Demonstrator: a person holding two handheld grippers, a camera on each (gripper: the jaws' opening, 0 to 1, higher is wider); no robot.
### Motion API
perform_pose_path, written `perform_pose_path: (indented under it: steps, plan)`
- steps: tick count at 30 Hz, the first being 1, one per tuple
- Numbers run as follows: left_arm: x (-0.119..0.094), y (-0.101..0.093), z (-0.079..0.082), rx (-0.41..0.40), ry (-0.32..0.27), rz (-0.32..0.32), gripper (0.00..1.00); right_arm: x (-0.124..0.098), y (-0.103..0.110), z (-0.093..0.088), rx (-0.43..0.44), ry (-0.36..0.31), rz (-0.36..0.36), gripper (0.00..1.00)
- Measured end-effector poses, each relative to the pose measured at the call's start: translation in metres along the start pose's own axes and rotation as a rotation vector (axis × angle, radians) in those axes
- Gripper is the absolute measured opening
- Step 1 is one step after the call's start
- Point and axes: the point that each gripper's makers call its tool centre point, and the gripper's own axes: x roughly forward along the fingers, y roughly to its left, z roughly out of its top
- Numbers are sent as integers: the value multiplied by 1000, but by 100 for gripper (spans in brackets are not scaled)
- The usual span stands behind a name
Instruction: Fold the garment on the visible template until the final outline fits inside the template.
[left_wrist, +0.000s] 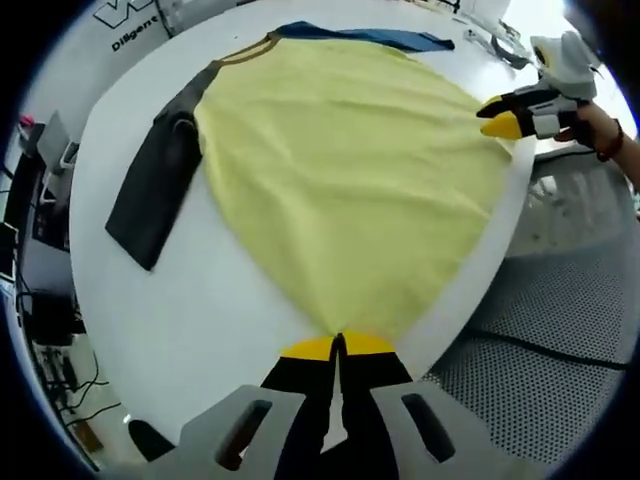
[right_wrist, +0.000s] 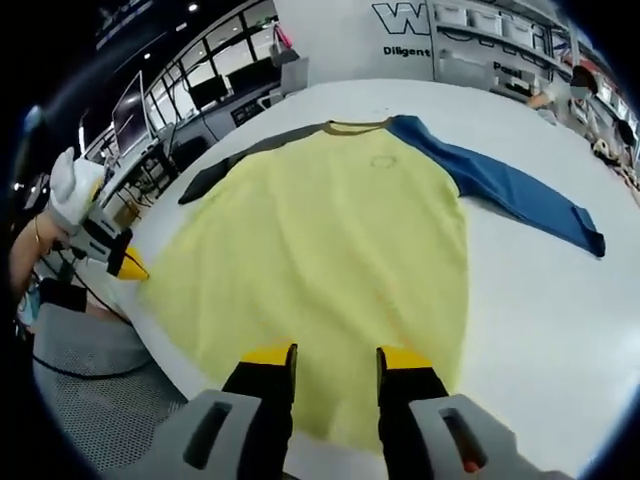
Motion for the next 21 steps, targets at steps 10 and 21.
perform_pose_path:
  steps: [10, 21]
  plan:
    - [5, -1, -7, -18, 16, 18, 5, -1, -8, -12, -57, -5, -23, 27]
    - [-18, 7, 17, -76, -181, 32, 8, -19, -15, 21, 7, -117, -14, 28]
